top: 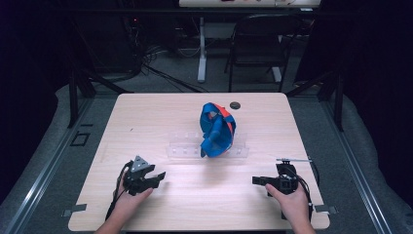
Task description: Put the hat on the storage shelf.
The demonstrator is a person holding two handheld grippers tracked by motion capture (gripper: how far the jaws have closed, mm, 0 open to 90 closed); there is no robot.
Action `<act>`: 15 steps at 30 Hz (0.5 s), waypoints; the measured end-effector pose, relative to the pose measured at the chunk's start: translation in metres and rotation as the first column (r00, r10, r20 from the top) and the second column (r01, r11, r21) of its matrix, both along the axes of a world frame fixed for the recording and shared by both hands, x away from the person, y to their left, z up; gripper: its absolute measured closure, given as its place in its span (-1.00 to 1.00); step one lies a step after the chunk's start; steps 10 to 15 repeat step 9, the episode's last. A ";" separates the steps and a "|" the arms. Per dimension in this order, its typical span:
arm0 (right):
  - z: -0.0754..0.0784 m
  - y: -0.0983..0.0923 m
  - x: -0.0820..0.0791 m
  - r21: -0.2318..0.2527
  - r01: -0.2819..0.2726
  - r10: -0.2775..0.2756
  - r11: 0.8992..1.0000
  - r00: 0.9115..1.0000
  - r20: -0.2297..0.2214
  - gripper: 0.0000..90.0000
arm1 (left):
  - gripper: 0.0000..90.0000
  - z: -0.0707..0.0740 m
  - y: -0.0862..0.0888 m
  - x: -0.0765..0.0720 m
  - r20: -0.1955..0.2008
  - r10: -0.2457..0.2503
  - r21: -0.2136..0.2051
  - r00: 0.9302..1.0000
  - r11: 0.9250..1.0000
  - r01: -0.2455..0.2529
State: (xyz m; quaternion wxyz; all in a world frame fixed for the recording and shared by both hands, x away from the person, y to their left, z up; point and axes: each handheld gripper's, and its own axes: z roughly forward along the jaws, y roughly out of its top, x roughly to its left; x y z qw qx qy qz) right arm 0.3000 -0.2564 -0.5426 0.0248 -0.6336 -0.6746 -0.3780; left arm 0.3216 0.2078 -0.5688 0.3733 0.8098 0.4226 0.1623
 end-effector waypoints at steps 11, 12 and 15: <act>-0.021 -0.003 -0.022 -0.024 0.089 -0.081 0.996 0.969 0.233 0.23 | 0.01 0.003 -0.005 -0.004 0.016 0.000 -0.031 1.000 1.000 0.000; -0.021 -0.003 -0.022 -0.024 0.089 -0.081 0.996 0.969 0.233 0.23 | 0.01 0.003 -0.005 -0.004 0.016 0.000 -0.031 1.000 1.000 0.000; -0.021 -0.003 -0.022 -0.024 0.089 -0.081 0.996 0.969 0.233 0.23 | 0.01 0.003 -0.005 -0.004 0.016 0.000 -0.031 1.000 1.000 0.000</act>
